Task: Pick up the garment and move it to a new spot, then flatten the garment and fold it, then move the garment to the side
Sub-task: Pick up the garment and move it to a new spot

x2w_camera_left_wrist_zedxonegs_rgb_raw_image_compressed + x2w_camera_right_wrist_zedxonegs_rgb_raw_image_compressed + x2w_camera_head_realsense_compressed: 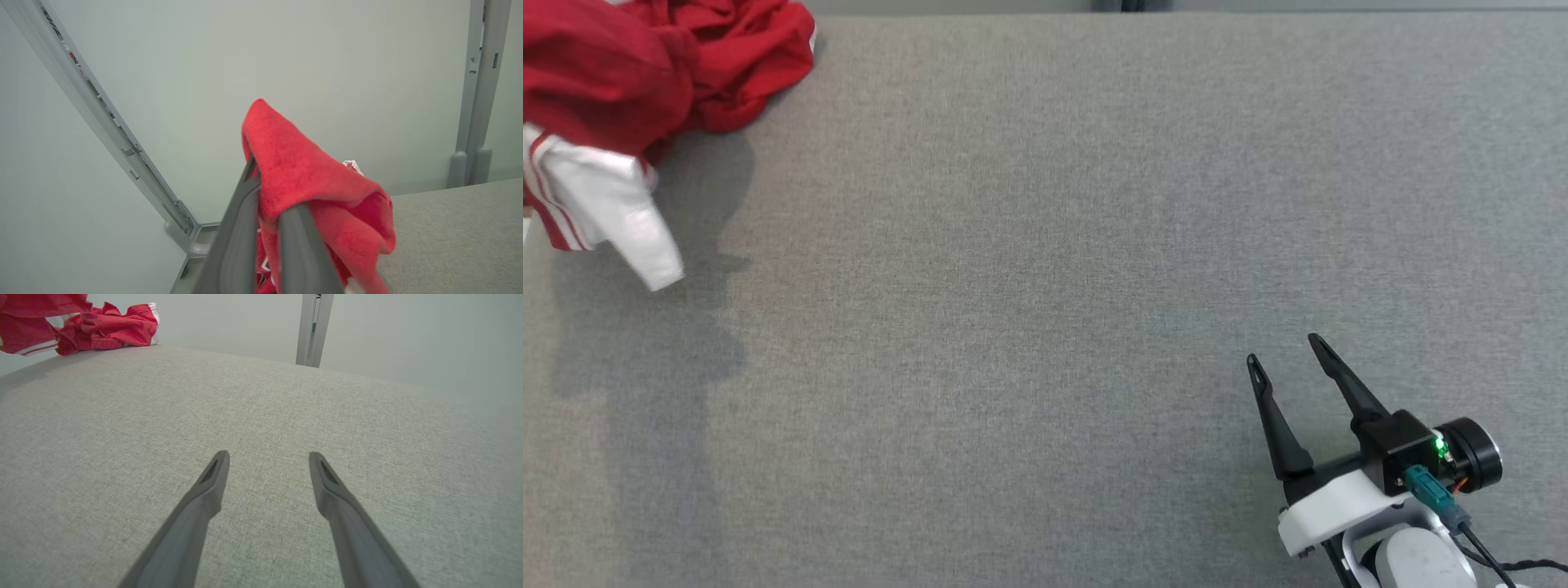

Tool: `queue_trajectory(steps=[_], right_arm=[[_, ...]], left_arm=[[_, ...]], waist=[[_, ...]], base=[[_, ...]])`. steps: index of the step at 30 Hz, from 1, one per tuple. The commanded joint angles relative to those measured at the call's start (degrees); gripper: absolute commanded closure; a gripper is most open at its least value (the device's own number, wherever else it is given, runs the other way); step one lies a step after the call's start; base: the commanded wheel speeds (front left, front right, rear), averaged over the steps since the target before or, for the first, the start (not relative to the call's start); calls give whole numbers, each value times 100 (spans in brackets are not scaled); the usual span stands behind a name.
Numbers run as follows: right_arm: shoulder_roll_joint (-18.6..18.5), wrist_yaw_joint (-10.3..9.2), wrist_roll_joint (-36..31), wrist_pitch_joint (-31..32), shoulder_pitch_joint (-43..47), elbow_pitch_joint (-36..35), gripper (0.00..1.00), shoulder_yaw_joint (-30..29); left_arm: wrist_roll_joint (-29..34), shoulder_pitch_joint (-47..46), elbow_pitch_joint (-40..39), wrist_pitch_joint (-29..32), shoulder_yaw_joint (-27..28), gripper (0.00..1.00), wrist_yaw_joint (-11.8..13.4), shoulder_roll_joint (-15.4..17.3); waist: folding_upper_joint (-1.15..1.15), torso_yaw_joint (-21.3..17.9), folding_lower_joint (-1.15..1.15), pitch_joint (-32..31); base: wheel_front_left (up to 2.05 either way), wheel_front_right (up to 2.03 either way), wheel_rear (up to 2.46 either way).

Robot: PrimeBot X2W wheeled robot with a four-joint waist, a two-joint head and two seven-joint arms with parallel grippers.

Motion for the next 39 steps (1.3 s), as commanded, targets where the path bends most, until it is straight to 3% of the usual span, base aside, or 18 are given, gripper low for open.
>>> queue_trajectory(steps=[1,10,18,25,31,39], right_arm=[[-24,-10,79,-3,148,45,0,0],[-24,-10,217,-4,492,156,0,-117],[-23,-10,241,-3,529,160,0,-343],[-23,-10,274,-3,352,142,0,-337],[-23,-10,312,-3,184,82,0,-355],[-23,-10,239,-3,16,60,0,-470]], left_arm=[[30,-103,-161,66,-71,100,-11,4],[-225,-286,-1413,724,-671,100,-11,-563],[-507,-381,-2131,872,-1263,100,-11,-1694],[-674,20,-1768,388,-1765,100,-10,-2723],[-690,551,-753,53,-2022,100,8,-2985],[-437,976,538,-139,-1930,100,155,-2691]], waist=[[0,-290,0,-794],[0,-755,0,-1498],[0,-1164,0,-1561],[0,-1430,0,-1340],[0,-1570,0,-1007],[0,-1513,0,-608]], base=[[0,0,0],[0,0,0],[0,0,0],[0,0,0],[0,0,0],[0,0,0]])
